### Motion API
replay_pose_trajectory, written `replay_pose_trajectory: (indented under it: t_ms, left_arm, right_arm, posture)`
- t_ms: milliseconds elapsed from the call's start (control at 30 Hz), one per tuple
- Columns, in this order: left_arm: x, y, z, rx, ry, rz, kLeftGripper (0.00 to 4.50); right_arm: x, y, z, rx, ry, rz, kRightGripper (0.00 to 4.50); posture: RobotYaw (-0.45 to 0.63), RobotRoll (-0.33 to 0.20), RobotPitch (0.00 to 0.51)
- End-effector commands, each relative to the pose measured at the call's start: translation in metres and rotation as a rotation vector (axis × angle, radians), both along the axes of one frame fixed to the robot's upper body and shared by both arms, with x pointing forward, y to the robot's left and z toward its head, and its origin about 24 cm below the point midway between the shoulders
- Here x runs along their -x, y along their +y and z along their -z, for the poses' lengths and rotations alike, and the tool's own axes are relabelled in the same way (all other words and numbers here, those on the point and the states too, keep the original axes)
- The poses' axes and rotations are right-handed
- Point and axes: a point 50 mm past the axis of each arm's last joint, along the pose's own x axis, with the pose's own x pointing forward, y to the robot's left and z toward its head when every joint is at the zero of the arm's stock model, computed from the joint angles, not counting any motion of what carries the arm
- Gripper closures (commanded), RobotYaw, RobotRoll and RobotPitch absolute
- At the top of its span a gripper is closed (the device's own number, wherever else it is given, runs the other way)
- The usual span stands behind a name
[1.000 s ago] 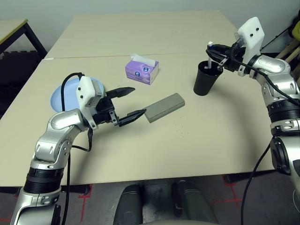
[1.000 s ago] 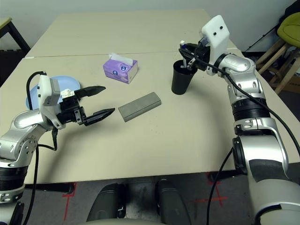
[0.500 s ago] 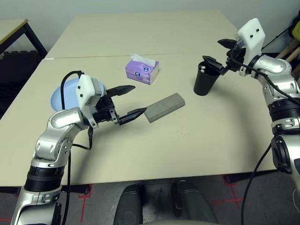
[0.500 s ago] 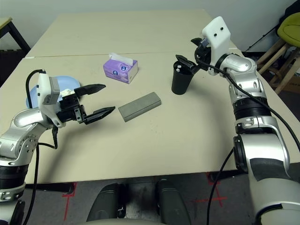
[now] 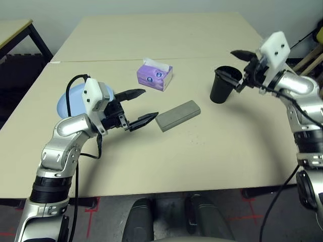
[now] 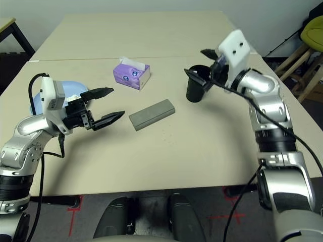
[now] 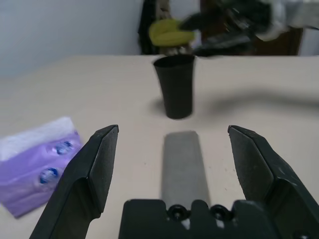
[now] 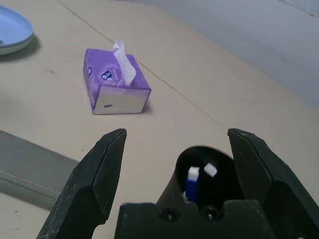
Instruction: Organize and tidy the items on the table.
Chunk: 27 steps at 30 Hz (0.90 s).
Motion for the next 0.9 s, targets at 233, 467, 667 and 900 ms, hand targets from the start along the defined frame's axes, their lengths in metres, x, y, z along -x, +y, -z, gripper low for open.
replay_pose_trajectory:
  t_ms: [233, 467, 667, 900]
  left_arm:
    - [-0.032, 0.02, -0.013, 0.175, -0.18, -0.534, 0.0]
    - [-0.026, 0.043, -0.009, 0.191, -0.235, -0.735, 0.0]
    - [-0.012, 0.055, 0.003, 0.23, -0.225, -0.78, 0.0]
    - [-0.002, 0.077, 0.035, 0.195, -0.143, -0.874, 0.0]
  right_arm:
    - [-0.004, -0.007, 0.007, -0.057, -0.036, 0.156, 0.03]
    - [-0.023, -0.04, 0.002, -0.104, -0.083, 0.409, 0.03]
    - [-0.027, -0.068, 0.018, -0.156, -0.061, 0.563, 0.03]
    - [-0.022, -0.089, 0.041, -0.256, -0.045, 0.667, 0.03]
  posture:
    - [0.03, 0.0, 0.045]
    - [0.05, 0.0, 0.021]
    - [0.06, 0.0, 0.018]
    - [0.05, 0.0, 0.017]
